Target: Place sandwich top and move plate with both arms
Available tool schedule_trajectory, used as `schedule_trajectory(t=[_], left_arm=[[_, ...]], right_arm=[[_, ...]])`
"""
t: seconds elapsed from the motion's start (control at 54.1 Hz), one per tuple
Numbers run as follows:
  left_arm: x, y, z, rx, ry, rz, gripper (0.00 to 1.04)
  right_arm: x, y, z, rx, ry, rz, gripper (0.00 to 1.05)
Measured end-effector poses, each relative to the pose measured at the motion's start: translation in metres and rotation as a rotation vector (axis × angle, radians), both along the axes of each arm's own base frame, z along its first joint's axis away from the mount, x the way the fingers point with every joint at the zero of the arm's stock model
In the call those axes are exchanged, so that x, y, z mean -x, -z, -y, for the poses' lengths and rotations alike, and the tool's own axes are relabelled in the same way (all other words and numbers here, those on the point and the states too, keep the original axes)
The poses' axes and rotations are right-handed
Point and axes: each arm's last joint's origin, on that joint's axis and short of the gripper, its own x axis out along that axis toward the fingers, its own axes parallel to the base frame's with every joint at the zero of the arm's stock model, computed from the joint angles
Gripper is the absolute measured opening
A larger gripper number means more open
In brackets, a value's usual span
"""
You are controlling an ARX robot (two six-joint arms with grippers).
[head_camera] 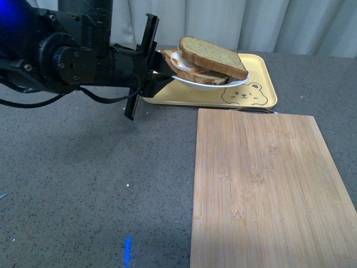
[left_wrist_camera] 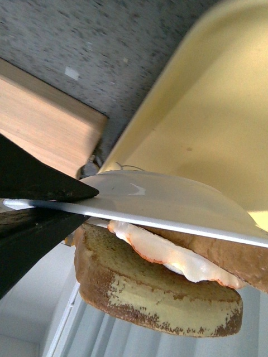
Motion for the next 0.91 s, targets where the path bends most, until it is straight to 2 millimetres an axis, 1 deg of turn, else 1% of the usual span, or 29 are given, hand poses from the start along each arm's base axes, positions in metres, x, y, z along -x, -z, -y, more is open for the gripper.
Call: schedule_trajectory(t=[0.166, 0.259, 0.388, 0.425, 0.536, 0.61, 0.684, 0.758, 0.906], left_arm=[[-0.027, 0.009, 0.009, -0.014, 0.000, -0.026, 0.04], [-0.036, 0.012, 0.013, -0.018, 0.002, -0.039, 0.04], [-0.044, 0.007, 0.017, -0.016, 0.004, -0.023, 0.04], [-0.044, 0.007, 0.017, -0.018, 0.005, -0.024, 0.07], [-0.042, 0.006, 0.017, -0.032, 0.017, -0.036, 0.23], [-0.036, 0.006, 0.016, -0.049, 0.022, -0.047, 0.34], [-0.029, 0.005, 0.013, -0.077, 0.019, -0.051, 0.45], [-0.020, 0.002, 0.009, -0.144, 0.001, -0.064, 0.56], [0.002, -0.016, -0.002, -0.263, -0.013, -0.048, 0.79]], right_arm=[[0.000, 0.000, 0.000, 0.000, 0.000, 0.000, 0.95], [0.000, 0.000, 0.000, 0.000, 0.000, 0.000, 0.95], [0.000, 0.000, 0.000, 0.000, 0.000, 0.000, 0.95], [0.000, 0.000, 0.000, 0.000, 0.000, 0.000, 0.95], [0.000, 0.000, 0.000, 0.000, 0.000, 0.000, 0.95], [0.000, 0.000, 0.000, 0.000, 0.000, 0.000, 0.95], [0.000, 0.000, 0.000, 0.000, 0.000, 0.000, 0.95], [0.000, 0.000, 0.000, 0.000, 0.000, 0.000, 0.95], [0.000, 0.000, 0.000, 0.000, 0.000, 0.000, 0.95]])
